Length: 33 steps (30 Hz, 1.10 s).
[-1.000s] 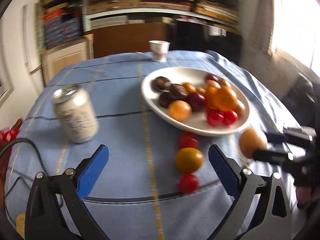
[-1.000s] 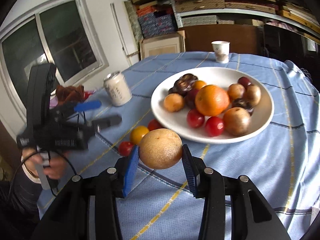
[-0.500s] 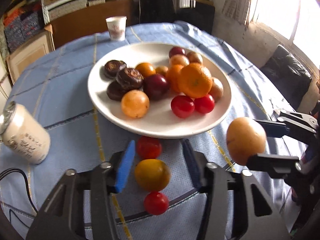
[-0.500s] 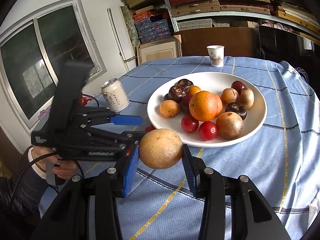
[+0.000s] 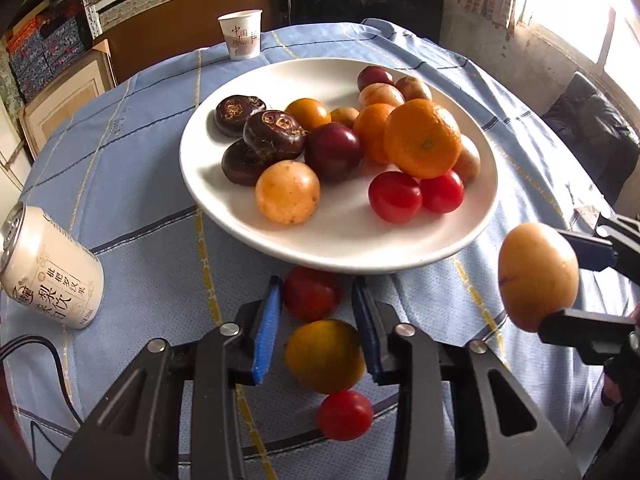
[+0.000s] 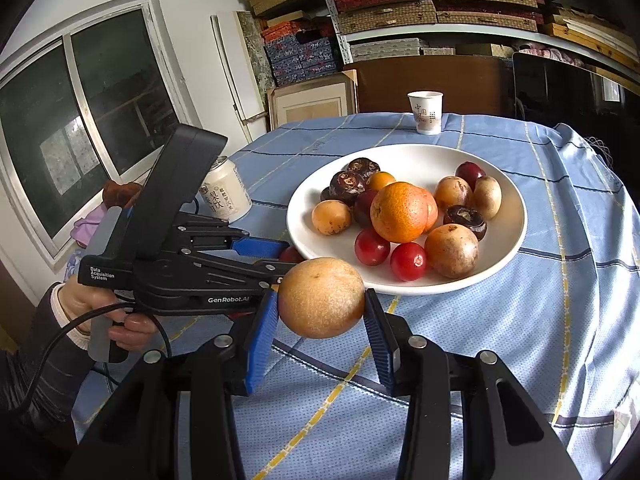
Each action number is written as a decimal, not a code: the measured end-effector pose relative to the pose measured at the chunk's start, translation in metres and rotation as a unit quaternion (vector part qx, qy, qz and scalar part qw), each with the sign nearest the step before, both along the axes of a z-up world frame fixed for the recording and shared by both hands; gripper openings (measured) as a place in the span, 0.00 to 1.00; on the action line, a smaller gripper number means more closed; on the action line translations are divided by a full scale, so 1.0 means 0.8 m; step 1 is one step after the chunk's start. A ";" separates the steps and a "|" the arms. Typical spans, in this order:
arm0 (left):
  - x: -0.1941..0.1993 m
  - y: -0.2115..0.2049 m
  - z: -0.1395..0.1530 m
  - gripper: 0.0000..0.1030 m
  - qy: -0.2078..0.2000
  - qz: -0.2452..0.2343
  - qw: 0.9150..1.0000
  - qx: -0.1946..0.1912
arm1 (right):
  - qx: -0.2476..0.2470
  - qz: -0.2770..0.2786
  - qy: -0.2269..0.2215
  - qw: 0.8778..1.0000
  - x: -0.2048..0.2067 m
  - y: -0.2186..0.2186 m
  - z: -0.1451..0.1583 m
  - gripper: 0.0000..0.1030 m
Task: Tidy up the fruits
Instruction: 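Grasp a red tomato with the left gripper while the right gripper holds the potato, then carry the tomato and potato over the white plate and open both grippers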
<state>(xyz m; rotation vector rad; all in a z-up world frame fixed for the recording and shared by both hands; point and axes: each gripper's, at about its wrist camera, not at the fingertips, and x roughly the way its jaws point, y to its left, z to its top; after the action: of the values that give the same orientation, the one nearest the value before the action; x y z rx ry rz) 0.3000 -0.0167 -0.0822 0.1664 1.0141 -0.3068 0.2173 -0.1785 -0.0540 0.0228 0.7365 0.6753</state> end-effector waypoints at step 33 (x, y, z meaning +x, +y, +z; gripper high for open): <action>-0.077 0.028 0.056 0.28 -0.099 0.023 0.992 -0.070 | 0.003 0.005 -0.014 1.000 -0.007 -0.003 0.005 0.43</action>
<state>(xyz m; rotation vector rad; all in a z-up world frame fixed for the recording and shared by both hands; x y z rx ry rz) 0.2384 0.0054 -0.0371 0.0444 0.7950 -0.3120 0.2120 -0.1807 -0.0502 0.0150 0.7072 0.6851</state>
